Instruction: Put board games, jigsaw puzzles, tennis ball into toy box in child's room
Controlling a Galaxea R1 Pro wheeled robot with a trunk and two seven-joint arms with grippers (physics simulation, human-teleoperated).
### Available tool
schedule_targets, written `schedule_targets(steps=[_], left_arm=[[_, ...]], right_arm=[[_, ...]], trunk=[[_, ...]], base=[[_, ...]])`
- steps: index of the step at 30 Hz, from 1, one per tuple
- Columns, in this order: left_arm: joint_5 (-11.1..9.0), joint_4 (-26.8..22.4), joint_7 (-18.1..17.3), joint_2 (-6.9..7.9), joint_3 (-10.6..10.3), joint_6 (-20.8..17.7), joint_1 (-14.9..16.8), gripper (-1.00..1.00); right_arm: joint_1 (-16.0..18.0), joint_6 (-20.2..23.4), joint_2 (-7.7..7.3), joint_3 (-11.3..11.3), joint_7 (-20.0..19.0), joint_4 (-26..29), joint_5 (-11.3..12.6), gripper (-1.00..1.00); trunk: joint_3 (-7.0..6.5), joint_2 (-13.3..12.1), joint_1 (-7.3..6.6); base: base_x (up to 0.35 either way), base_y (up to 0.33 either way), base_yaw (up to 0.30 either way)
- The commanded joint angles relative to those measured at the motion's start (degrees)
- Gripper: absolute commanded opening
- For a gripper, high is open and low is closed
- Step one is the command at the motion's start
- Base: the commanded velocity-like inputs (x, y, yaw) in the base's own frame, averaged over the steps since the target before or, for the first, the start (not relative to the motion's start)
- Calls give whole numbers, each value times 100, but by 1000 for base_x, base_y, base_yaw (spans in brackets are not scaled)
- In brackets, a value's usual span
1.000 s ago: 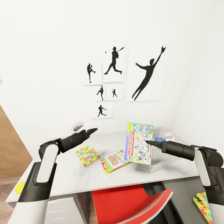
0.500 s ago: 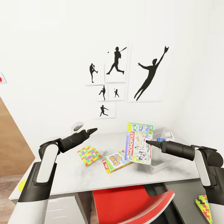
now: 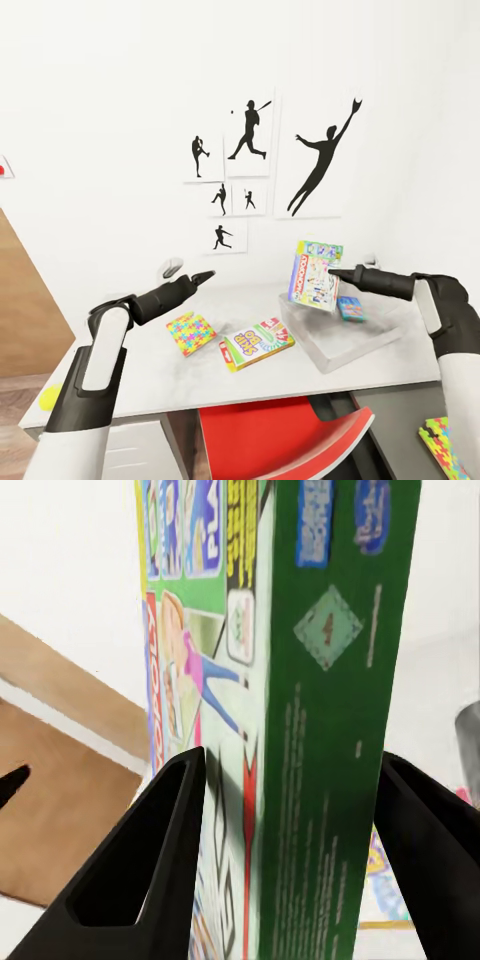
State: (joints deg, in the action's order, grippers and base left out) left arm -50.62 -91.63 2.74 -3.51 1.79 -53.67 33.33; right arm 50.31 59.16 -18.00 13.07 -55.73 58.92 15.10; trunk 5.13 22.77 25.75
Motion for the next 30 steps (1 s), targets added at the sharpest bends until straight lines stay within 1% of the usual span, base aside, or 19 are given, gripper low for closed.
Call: schedule_targets(steps=[1,3,5,8,10,11,14,16,30], left_arm=[[-136,-12,35,-43,5,-45,13,100],[-376,-22,54,-91,-1,-67,18,100],[-640,-26,89,-110,5,-82,9,100],[-1014,-21,212,-122,18,-95,-16,100],[-1072,-43,145,-56,52,-116,-81,100],[-1101,-42,113,-24,22,-104,-113,100],[-1173,-42,19,62,22,-104,-168,100],[-1173,-42,19,62,22,-104,-168,100],[-1173,-42,19,62,22,-104,-168,100]], right_arm=[[328,84,-94,0,55,-425,41,-100],[905,84,-258,-7,214,-1159,-17,-100],[1356,84,-389,-13,357,-1674,-113,-100],[1760,84,-520,-15,519,-2115,-319,-100],[1822,-1,-509,-79,464,-2138,-286,-100],[1854,-27,-506,-69,463,-2124,-295,-100],[1866,-127,-506,-69,463,-2124,-295,-100],[1866,-197,-506,-69,463,-2124,-295,-100],[1866,-198,-506,-69,463,-2124,-295,-100]], trunk=[[15,14,3],[15,14,3],[15,14,3],[15,14,3],[14,14,3],[14,14,3],[14,14,3],[14,14,3],[14,14,3]], base=[[0,0,0],[0,0,0],[0,0,0],[0,0,0],[0,0,0],[0,0,0],[0,0,0],[0,0,0],[0,0,0]])
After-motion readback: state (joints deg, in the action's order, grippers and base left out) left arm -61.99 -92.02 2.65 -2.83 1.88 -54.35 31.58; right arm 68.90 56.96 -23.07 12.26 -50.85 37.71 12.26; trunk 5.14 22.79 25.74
